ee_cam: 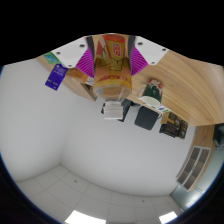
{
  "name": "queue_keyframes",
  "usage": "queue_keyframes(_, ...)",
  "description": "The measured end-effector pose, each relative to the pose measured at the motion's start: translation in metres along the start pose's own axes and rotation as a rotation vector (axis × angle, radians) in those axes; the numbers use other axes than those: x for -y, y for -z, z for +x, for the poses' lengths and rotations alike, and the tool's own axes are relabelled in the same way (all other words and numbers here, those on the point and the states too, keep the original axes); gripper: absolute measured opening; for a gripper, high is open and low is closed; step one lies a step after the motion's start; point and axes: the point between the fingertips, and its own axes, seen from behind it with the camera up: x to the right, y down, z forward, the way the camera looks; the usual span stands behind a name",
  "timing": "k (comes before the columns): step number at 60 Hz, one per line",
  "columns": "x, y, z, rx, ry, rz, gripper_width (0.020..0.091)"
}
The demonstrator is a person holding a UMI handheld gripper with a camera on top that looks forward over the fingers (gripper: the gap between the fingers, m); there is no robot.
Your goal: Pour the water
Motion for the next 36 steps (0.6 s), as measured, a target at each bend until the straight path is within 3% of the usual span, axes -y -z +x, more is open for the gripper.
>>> queue_keyframes(15,0.081,-0.121,0.023,-0.191,0.834,0.013,0.0474)
queue_keyframes(27,0.099,-0.166,-0.015,-0.265,1.523,0.051,0.0473)
queue_keyframes(36,0.096,-0.172,-0.018,-0.249,1.811,0.043,0.0473)
